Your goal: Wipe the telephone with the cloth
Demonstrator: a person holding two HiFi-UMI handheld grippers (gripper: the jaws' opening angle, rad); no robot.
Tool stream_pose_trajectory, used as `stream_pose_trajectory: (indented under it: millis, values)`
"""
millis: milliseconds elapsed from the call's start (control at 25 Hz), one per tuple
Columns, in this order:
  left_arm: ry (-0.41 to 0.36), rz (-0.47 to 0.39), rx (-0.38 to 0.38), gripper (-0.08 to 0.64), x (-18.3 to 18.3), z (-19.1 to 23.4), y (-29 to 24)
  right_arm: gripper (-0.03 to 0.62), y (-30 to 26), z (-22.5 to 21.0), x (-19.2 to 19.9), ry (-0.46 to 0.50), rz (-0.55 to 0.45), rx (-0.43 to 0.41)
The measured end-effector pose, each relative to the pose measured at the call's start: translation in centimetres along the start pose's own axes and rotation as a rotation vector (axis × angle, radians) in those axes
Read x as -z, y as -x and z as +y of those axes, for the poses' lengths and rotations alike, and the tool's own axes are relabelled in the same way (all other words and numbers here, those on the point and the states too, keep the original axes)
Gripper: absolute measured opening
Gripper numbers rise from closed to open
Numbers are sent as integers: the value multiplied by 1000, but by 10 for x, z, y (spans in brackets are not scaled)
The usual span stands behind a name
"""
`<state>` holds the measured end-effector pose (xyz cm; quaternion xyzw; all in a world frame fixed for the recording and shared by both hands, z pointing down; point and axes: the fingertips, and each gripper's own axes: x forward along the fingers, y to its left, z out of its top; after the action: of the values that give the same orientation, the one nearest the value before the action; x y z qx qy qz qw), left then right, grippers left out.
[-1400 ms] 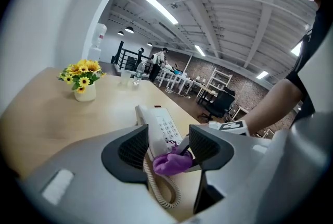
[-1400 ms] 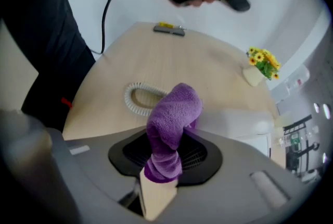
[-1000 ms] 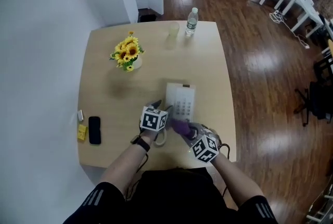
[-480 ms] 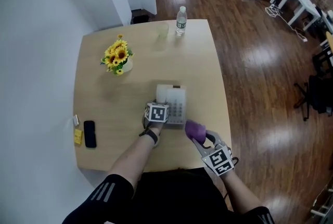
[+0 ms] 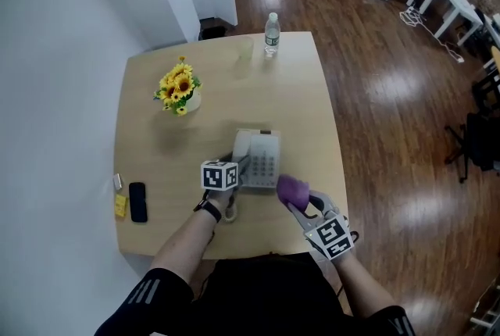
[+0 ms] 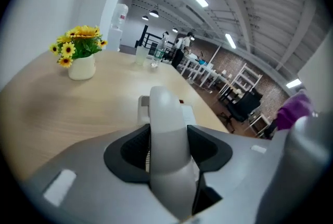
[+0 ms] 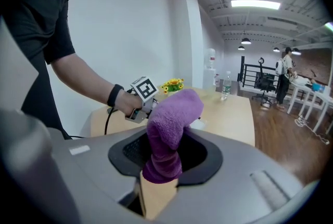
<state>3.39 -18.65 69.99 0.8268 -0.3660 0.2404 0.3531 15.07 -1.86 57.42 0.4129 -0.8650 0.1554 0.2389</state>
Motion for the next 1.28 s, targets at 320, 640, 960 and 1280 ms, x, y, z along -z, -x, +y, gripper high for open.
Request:
stream_pose_trajectory:
  millis: [320,640,960,1280]
  values:
    - [222,-375,715,207,-62,-94,156,135,5,3,-75,60,-117,-23]
    - [319,-583,906,206,-72,-101,269,135,-2,56,-181,204,-261,-130]
    - [300,-649,1080,206,-69,-118,324,135,-13,113,-248,382,-326,-251]
    - [290,-667,1114,204,-71,-119,336,133,-11,158,-227,537,-259,-346]
